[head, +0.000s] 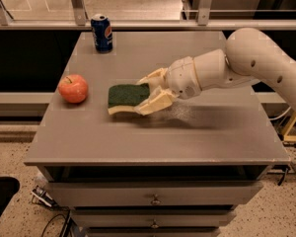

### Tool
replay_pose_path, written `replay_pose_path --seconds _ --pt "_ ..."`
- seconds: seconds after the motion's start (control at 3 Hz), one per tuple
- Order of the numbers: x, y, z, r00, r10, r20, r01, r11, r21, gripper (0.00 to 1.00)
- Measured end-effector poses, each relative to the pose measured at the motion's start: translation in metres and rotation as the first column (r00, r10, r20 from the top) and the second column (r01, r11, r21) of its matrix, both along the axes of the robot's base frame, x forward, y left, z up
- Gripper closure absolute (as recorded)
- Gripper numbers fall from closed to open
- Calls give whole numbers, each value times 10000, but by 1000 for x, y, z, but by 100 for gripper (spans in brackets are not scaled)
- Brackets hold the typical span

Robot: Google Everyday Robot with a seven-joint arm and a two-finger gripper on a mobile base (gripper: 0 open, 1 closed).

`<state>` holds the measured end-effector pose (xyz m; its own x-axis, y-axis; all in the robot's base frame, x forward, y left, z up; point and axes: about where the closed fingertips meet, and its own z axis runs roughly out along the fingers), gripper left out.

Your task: Move sponge near apple

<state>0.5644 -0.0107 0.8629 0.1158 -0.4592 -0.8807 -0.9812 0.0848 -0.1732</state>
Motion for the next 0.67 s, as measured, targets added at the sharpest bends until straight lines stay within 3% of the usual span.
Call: replay_pose_path --seconds 0.33,0.67 --pt "-6 31 -1 9895 1437 -155 -1440 9894 -177 100" --pt "-8 51 -2 9702 2394 -368 -2405 9701 -313 100"
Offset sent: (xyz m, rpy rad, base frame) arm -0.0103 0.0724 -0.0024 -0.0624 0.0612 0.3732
